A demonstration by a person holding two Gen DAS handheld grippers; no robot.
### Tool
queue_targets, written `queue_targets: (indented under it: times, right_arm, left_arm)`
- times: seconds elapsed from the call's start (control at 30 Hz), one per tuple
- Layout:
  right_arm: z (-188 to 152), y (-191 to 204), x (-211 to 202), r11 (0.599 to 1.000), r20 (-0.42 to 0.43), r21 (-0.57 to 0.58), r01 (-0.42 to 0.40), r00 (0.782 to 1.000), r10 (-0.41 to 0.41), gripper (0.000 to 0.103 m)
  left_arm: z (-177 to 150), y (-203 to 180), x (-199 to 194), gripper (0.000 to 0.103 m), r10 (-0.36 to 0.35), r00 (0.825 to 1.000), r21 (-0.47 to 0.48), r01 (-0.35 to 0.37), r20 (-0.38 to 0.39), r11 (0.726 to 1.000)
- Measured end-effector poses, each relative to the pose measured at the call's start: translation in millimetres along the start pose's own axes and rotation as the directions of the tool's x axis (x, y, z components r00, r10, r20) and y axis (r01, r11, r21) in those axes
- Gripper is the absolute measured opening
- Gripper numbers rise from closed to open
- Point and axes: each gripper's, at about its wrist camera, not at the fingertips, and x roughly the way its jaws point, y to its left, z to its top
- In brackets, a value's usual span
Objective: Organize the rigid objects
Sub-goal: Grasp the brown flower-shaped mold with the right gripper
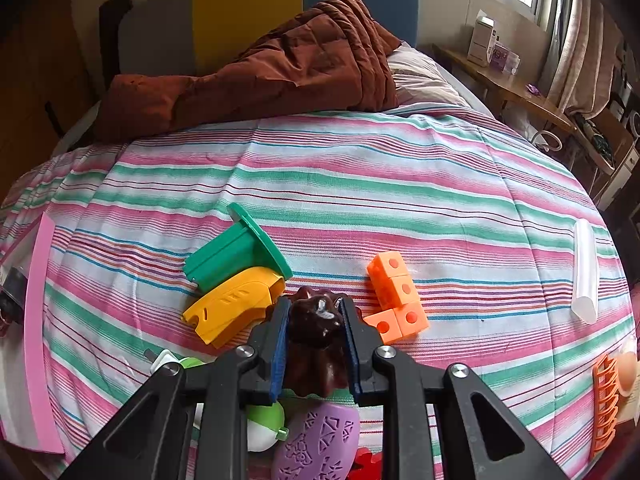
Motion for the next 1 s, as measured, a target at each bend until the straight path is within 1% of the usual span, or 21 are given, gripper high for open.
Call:
queue_targets:
  times: [0.3,0.53,0.57,0.63,0.73,1.0]
  right_arm:
    - [-0.2,-3.1,-0.2,1.0,-0.01,0.024,-0.008,1.0,0.009,0.028]
    - [-0.6,-3.0,-0.3,1.0,-0.009,0.023,-0.005,1.0,0.005,0.028]
    - [-0.6,-2.3,-0.2,1.0,-0.008,0.02,-0.003,1.0,0.003,0.028]
    - [-1.2,0.1,-0.7,1.0,-0.002,0.008,0.0,1.0,0.0,0.023]
    - [-2.0,3.9,-0.7,1.0,0.004,-0.016,0.015,1.0,-0.015,0.023]
    - [-1.8,2.5,-1.7,1.0,0.008,-0.009,0.019,1.0,-0.018,0.023]
  left_arm:
    - [-4.4,-8.2,-10.4,0.063,0.008,1.0,0.019,-0.009,0.011,1.0]
    - [-7.7,-7.7,-11.1,0.063,0.011,1.0,0.015,-0.011,0.005,1.0]
    - [-8.1,-7.3,-11.1,0.063,0.012,1.0,0.013,-0.013,0.004,1.0]
    - [-8.8,-6.2,-10.7,0.063,0.014,1.0,0.009,-0.014,0.001,1.0]
    - [-10.0,-4.8,-9.5,0.063,0.017,1.0,0.004,-0.017,-0.005,1.0]
    - [-13.3,-1.5,-9.0,0.063,0.023,1.0,0.0,-0.023,-0.012,1.0]
